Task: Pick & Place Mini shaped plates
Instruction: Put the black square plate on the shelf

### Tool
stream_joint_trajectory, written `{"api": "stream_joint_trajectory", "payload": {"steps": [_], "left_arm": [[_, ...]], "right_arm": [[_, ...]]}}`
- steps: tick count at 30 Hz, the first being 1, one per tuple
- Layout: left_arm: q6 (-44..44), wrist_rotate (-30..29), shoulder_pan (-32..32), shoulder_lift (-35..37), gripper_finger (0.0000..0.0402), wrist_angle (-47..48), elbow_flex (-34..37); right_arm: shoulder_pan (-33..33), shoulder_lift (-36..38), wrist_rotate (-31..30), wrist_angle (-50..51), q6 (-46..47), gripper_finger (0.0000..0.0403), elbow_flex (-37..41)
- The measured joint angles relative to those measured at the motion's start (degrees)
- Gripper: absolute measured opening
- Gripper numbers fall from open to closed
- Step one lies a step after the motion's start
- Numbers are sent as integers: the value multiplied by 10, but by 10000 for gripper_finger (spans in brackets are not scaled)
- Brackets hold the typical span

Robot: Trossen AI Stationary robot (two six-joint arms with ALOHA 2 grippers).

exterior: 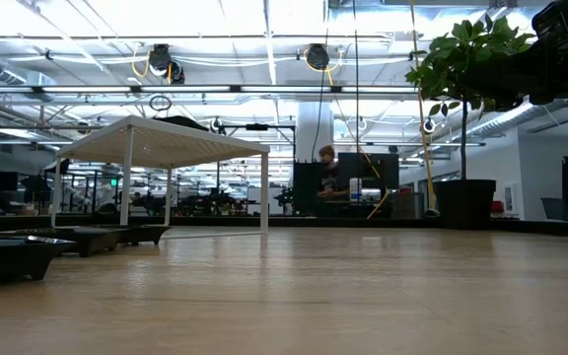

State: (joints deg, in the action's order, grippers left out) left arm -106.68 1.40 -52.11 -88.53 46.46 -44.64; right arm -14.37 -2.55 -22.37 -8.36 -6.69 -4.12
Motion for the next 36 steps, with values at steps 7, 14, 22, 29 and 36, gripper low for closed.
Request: {"api": "stream_joint_trajectory", "payload": {"steps": [7, 14, 22, 29, 36], "left_arm": [[91, -160, 33, -1, 145, -8, 1], [164, -157, 57, -1, 145, -35, 1], [166, -104, 58, -1, 145, -27, 1], [177, -108, 58, -1, 135, -29, 1], [177, -109, 58, 0, 26, -31, 1]], "right_arm": [[0, 0, 0, 0, 0, 102, 0], [0, 0, 0, 0, 0, 102, 0], [0, 0, 0, 0, 0, 102, 0], [0, 0, 0, 0, 0, 102, 0], [0, 0, 0, 0, 0, 102, 0]]}}
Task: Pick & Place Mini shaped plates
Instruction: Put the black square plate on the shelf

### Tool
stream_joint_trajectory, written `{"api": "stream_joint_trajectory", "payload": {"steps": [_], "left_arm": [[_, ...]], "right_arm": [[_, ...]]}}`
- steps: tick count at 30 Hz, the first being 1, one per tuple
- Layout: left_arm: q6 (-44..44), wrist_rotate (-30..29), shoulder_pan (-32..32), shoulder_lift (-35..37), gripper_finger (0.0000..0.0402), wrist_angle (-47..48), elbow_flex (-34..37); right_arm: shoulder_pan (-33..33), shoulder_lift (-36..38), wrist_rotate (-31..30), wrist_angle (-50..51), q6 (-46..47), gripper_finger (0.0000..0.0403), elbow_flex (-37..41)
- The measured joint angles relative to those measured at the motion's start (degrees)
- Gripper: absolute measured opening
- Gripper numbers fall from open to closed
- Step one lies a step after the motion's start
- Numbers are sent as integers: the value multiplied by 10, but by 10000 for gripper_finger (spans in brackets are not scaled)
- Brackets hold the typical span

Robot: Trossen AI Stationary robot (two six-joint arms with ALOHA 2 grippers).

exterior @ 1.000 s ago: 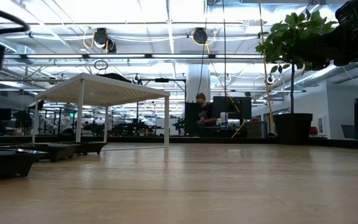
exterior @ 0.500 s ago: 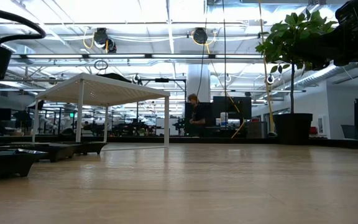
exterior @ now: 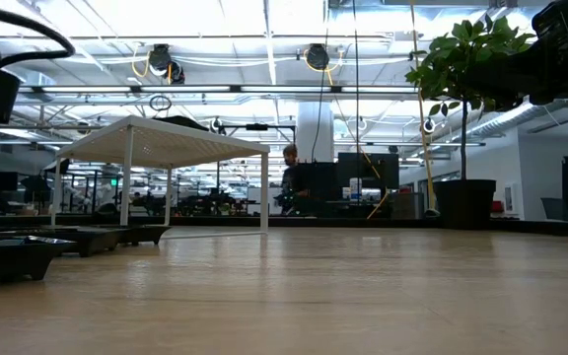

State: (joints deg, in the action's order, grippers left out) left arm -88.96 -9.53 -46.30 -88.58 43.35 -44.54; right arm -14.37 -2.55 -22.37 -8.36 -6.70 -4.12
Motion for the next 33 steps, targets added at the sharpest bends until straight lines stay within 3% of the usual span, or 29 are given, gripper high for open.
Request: {"api": "stream_joint_trajectory", "payload": {"steps": [8, 13, 18, 26, 33], "left_arm": [[-1, 3, 0, 8, 11, -1, 0], [4, 0, 0, 59, 6, -2, -1], [29, -67, 0, 132, 4, -4, -1], [170, -253, 26, 268, 3, -54, -1], [251, -273, 159, 368, 2, -45, -1]], "right_arm": [[0, 0, 0, 0, 0, 102, 0], [0, 0, 0, 0, 0, 102, 0], [0, 0, 0, 0, 0, 102, 0], [0, 0, 0, 0, 0, 102, 0], [0, 0, 0, 0, 0, 102, 0]]}}
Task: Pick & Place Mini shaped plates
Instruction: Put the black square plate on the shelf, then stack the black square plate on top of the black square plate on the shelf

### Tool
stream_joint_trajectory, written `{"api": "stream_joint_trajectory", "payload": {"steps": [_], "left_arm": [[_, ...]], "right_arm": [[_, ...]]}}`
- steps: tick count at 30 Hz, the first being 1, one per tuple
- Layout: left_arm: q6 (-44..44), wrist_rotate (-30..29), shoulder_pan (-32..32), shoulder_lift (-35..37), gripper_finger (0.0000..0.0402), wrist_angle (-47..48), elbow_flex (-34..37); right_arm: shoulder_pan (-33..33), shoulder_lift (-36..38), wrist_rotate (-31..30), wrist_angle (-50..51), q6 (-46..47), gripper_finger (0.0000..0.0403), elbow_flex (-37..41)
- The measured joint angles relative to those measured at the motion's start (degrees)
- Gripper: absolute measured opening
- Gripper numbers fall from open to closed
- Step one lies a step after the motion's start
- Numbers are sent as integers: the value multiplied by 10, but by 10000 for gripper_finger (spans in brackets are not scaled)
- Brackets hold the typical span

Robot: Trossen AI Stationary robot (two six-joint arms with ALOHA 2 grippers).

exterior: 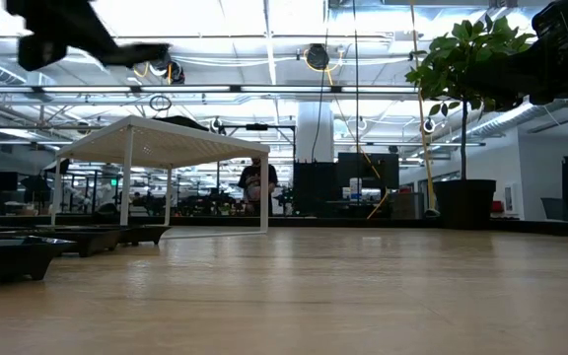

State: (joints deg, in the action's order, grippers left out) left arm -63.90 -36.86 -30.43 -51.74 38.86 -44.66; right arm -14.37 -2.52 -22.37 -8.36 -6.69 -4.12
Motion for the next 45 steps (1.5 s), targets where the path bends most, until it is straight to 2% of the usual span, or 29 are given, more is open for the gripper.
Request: {"api": "stream_joint_trajectory", "payload": {"steps": [4, 7, 12, 17, 21, 27, 31, 35, 39, 45], "left_arm": [[10, -14, 92, 20, 2, 46, 0], [9, 3, 150, 22, 3, 72, 0], [31, 38, 199, 12, 2, 77, 0], [39, 55, 211, -12, 11, 77, 0], [75, 54, 211, -31, 15, 76, 0], [78, 50, 211, -36, 20, 75, 0], [78, 51, 211, -24, 45, 76, 0], [94, 61, 211, -3, 90, 76, 0], [122, 121, 210, 25, 134, 76, 0], [75, 290, 159, 32, 162, 86, 0]], "right_arm": [[0, 0, 0, 0, 0, 102, 0], [0, 0, 0, 0, 0, 102, 0], [0, 0, 0, 0, 0, 102, 0], [0, 0, 0, 0, 0, 102, 0], [0, 0, 0, 0, 0, 102, 0], [0, 0, 0, 0, 0, 102, 0], [0, 0, 0, 0, 0, 102, 0], [0, 0, 0, 0, 0, 102, 0], [0, 0, 0, 0, 0, 102, 0], [0, 0, 0, 0, 0, 102, 0]]}}
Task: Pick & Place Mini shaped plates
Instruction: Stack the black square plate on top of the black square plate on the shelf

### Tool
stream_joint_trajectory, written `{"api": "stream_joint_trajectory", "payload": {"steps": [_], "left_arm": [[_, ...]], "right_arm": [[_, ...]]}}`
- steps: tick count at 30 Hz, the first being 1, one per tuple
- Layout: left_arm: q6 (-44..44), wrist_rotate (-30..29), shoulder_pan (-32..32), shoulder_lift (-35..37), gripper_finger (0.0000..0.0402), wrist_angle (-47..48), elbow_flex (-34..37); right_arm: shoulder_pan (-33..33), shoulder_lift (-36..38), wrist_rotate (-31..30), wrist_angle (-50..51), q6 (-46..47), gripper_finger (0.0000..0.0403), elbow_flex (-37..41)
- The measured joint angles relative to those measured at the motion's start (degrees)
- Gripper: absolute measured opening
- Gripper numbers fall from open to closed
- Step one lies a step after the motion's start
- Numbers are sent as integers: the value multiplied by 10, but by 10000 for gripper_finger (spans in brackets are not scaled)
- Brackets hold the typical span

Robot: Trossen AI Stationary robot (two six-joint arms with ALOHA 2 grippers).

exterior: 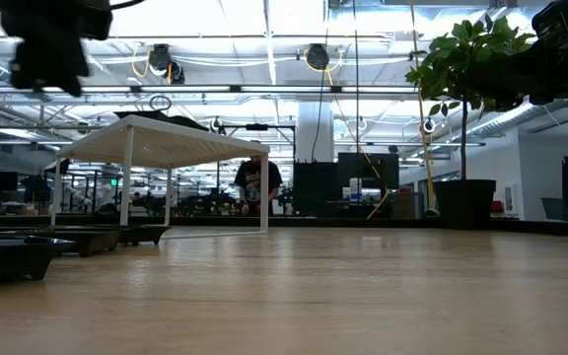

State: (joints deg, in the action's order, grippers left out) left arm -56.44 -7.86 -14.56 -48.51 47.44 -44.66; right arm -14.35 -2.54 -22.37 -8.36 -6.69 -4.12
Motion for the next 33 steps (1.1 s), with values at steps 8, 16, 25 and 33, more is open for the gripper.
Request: {"api": "stream_joint_trajectory", "payload": {"steps": [8, 16, 25, 33], "left_arm": [[-88, -55, -148, -68, 163, 8, 0], [-120, -112, -201, -186, 163, 45, 0], [-138, -108, -182, -245, 163, -20, 73], [-130, -88, -168, -237, 163, -129, 175]], "right_arm": [[0, 0, 0, 0, 0, 102, 0], [0, 0, 0, 0, 0, 102, 0], [0, 0, 0, 0, 0, 102, 0], [0, 0, 0, 0, 0, 102, 0]]}}
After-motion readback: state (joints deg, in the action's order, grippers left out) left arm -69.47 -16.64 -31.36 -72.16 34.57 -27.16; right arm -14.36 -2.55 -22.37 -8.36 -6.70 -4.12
